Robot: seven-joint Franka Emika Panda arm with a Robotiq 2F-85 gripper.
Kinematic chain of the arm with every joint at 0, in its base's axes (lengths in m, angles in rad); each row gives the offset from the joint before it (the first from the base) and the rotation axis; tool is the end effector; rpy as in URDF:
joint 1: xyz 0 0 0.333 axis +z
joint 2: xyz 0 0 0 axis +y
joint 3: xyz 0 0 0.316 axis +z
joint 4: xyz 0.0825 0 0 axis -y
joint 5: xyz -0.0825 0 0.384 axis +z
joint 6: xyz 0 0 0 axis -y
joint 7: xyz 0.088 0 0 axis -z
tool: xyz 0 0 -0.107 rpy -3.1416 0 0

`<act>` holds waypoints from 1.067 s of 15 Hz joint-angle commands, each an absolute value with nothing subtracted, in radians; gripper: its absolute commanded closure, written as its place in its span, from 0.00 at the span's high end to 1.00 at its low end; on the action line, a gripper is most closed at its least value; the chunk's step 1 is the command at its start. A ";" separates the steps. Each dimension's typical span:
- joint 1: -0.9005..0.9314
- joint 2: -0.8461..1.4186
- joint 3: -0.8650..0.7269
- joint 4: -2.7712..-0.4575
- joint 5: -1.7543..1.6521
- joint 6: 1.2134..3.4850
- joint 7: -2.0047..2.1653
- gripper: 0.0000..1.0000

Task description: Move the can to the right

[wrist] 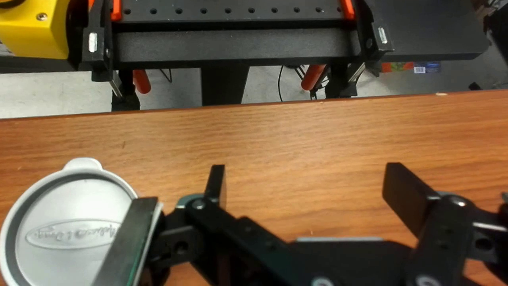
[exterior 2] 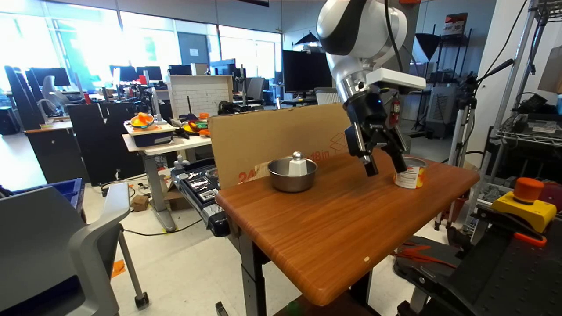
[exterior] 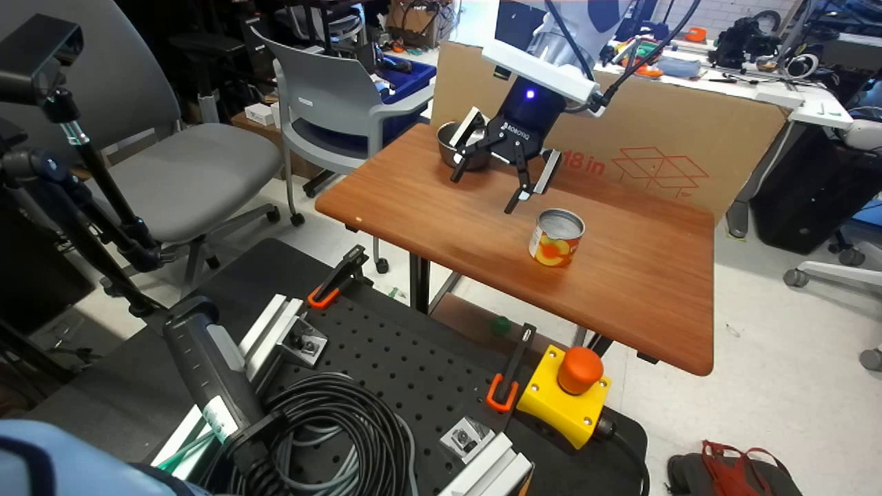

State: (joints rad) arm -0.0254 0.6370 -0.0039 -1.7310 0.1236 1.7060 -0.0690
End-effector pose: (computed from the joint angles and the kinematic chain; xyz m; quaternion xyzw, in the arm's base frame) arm 0.5858 -0.0055 0.1829 -0.9444 0.0090 0.3213 0.0698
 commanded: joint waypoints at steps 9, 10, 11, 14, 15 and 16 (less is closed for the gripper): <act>-0.135 0.653 -0.070 -1.711 0.122 1.697 -0.059 1.00; -0.151 0.661 -0.088 -1.705 0.115 1.702 -0.048 1.00; -0.168 0.667 -0.105 -1.698 0.115 1.707 -0.038 1.00; -0.213 0.682 -0.152 -1.676 0.109 1.715 -0.013 1.00; -0.222 0.682 -0.160 -1.673 0.106 1.717 -0.007 1.00; -0.226 0.680 -0.165 -1.673 0.101 1.721 -0.003 1.00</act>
State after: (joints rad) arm -0.2141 0.6640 -0.1533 -1.7006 0.1191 1.7116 -0.0373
